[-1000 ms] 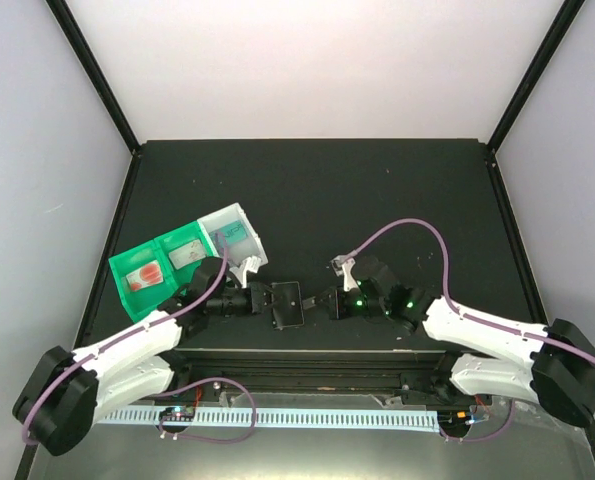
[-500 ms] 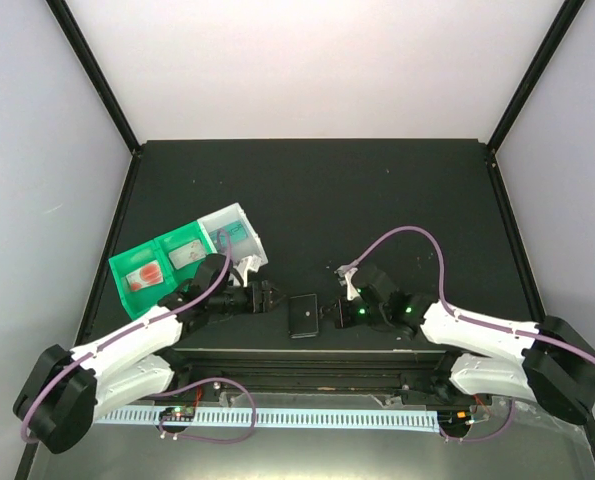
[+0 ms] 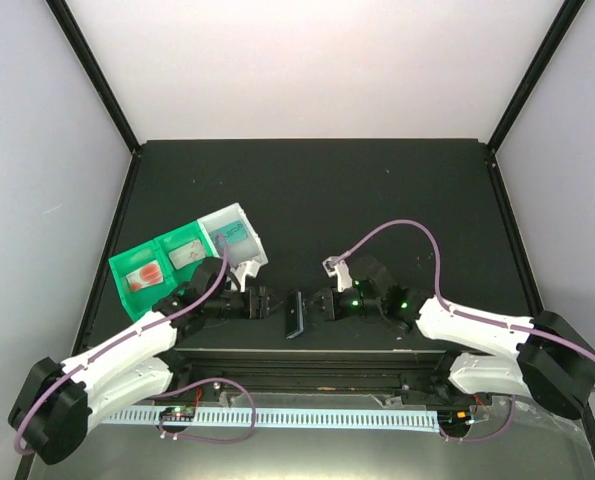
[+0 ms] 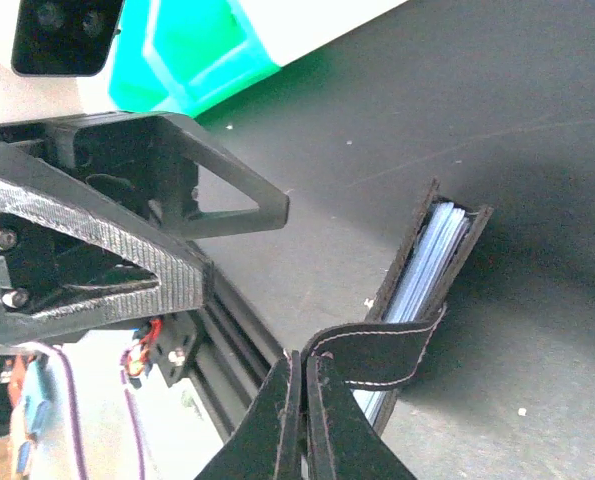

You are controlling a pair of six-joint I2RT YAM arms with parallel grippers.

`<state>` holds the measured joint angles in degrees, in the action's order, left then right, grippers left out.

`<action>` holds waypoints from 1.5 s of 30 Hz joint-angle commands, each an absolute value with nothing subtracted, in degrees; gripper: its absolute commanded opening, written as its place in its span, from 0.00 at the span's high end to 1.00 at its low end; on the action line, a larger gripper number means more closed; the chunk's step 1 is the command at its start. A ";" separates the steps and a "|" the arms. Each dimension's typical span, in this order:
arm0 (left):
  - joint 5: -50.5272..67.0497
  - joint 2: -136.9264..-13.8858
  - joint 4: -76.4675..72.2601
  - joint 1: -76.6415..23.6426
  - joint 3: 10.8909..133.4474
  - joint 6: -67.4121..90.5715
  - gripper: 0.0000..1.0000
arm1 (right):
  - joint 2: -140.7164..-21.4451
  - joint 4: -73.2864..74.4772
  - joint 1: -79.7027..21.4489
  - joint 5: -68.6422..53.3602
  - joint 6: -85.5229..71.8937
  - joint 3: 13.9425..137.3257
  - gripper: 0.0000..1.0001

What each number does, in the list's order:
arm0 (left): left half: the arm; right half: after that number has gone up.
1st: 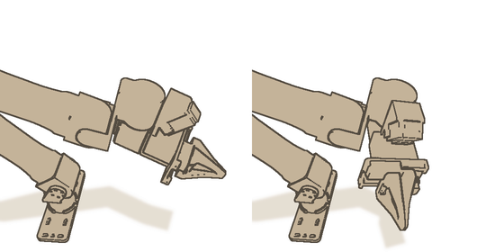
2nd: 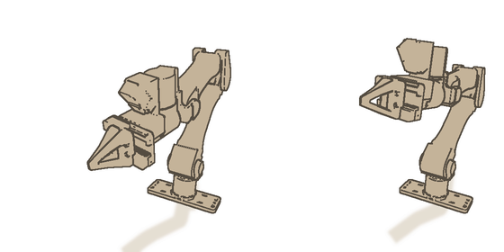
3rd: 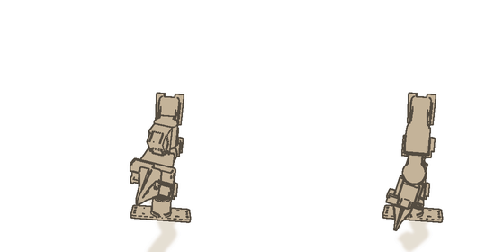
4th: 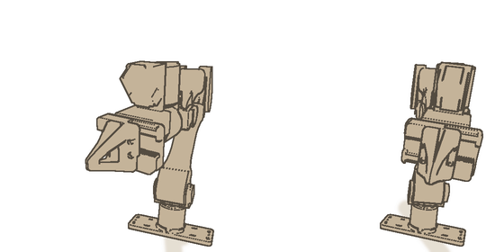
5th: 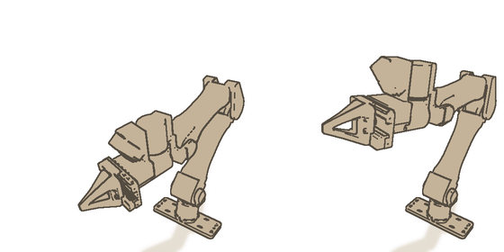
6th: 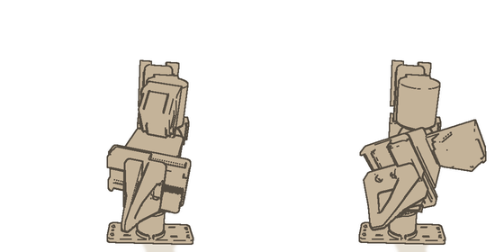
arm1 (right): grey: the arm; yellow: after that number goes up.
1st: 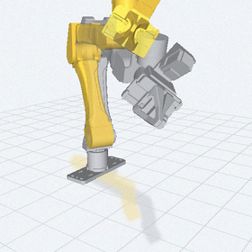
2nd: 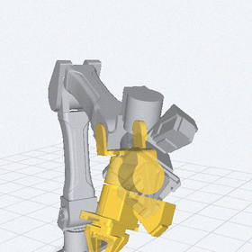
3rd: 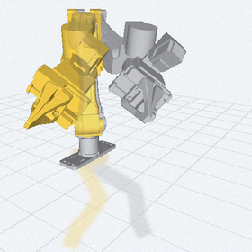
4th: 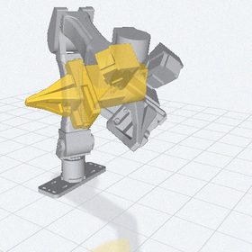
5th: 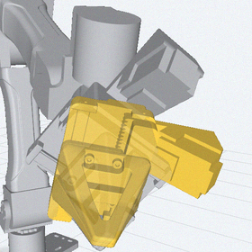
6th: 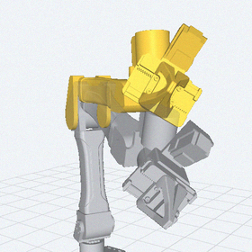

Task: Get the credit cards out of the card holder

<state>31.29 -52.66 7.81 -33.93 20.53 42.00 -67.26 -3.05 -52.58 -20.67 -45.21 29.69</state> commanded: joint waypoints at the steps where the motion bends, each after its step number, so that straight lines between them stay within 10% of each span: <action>1: 32.16 -49.24 7.46 -34.41 18.78 41.82 0.23 | -68.13 -10.89 -52.47 -25.53 -48.29 30.41 0.99; 38: 25.23 -50.56 17.09 -34.56 23.50 35.02 0.50 | -60.61 8.55 -51.85 -2.16 -43.67 24.39 0.99; 45: 33.86 -54.13 4.43 -34.65 20.41 38.88 0.50 | -58.43 17.67 -51.78 1.08 -45.16 27.14 0.79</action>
<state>28.93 -52.29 12.38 -34.22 21.26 37.28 -60.40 11.44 -52.01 -2.76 -44.97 24.45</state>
